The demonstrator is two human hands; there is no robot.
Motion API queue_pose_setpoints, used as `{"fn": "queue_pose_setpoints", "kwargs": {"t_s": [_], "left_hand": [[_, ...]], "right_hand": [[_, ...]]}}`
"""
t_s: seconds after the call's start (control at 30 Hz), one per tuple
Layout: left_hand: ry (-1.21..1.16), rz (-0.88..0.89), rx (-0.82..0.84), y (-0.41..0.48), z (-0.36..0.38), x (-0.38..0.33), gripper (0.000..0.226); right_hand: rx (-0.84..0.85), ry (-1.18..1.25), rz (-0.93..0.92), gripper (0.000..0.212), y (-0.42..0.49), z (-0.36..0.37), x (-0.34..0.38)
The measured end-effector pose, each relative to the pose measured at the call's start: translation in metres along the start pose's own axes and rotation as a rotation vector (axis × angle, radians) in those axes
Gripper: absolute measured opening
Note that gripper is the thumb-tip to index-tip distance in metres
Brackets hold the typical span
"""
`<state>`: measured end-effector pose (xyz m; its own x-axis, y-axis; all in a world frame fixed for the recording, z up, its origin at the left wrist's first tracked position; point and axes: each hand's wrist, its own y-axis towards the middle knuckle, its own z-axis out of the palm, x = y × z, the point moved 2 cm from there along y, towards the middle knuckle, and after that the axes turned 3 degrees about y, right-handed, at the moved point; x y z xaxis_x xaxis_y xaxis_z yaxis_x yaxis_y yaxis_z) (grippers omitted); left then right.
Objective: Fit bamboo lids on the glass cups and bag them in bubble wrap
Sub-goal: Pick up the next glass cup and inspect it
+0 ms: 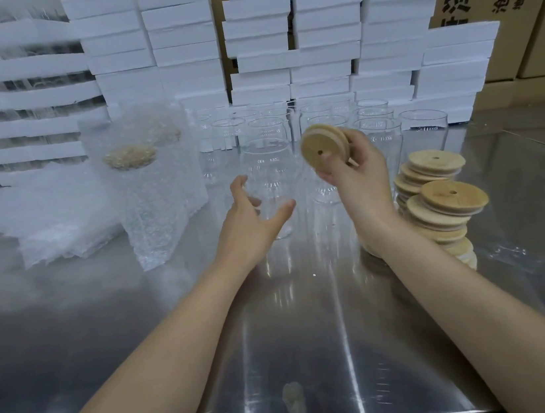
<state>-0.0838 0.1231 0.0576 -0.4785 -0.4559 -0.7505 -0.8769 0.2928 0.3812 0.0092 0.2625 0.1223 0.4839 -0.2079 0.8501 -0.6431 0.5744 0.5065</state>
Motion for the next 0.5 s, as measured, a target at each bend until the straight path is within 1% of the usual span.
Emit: {"fn": "queue_pose_setpoints", "kwargs": {"t_s": [0.1,0.17,0.2,0.27,0.33,0.4,0.5], "left_hand": [[-0.033,0.071,0.085,-0.008,0.005,-0.01,0.09],[-0.048,0.108,0.138,-0.013,0.01,-0.017,0.093],[-0.047,0.125,0.163,-0.015,0.013,-0.019,0.094],[-0.043,0.142,0.188,-0.016,0.016,-0.022,0.093],[-0.046,0.145,0.194,-0.016,0.016,-0.022,0.092],[-0.044,0.154,0.2,-0.016,0.015,-0.022,0.091],[-0.043,0.171,0.208,-0.016,0.013,-0.022,0.092]], "right_hand": [[-0.008,-0.165,-0.287,0.036,-0.004,-0.003,0.008],[0.044,-0.262,-0.442,0.036,-0.007,-0.002,0.012],[0.073,-0.31,-0.49,0.036,-0.008,0.0,0.012],[0.118,-0.355,-0.507,0.037,-0.009,0.001,0.012],[0.168,-0.366,-0.475,0.037,-0.007,0.0,0.013],[0.258,-0.411,-0.458,0.034,-0.006,0.0,0.012],[0.371,-0.5,-0.481,0.034,-0.008,0.003,0.01]]}}
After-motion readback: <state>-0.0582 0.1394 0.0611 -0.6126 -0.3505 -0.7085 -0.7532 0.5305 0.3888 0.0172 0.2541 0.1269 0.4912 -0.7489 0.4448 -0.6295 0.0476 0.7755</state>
